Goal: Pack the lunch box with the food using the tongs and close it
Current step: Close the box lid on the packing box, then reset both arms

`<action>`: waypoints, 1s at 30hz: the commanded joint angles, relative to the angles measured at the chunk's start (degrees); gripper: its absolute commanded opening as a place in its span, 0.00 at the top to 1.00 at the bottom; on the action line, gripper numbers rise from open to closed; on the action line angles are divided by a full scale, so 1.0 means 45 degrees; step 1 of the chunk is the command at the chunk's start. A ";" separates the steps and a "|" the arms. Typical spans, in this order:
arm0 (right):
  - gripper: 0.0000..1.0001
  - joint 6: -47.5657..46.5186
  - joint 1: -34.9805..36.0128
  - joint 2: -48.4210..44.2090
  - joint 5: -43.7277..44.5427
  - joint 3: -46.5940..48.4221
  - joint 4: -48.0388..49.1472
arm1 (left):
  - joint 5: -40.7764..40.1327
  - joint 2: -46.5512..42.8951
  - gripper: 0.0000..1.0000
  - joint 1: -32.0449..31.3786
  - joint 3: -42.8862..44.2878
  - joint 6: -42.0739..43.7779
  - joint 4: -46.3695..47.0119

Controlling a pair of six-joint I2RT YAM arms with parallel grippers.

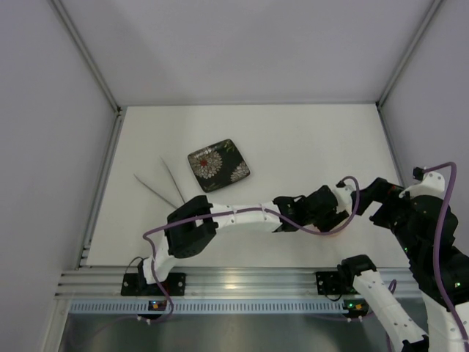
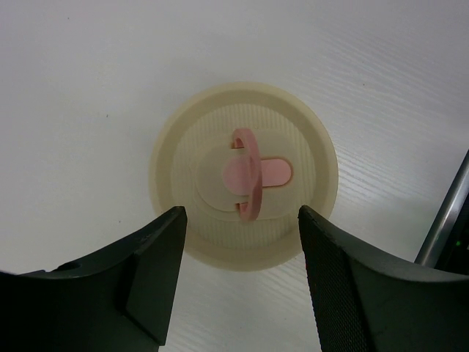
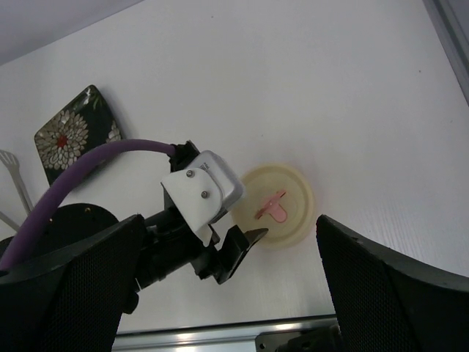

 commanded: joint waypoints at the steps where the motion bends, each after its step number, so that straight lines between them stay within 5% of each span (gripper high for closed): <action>1: 0.01 -0.0006 -0.0163 0.0010 -0.0110 0.0231 -0.0066 | 0.0352 -0.1244 0.32 0.0223 -0.0265 -0.0491 0.1141; 17: 0.01 0.0013 -0.0163 -0.0009 -0.0168 0.0251 -0.0008 | -0.0777 -0.3450 0.32 0.1512 -0.1514 -0.1644 0.0479; 30: 0.00 0.0072 -0.0163 0.0517 -0.0910 -0.0491 0.1631 | -0.3608 -0.9952 0.29 0.3991 -0.4248 -0.4554 -0.3700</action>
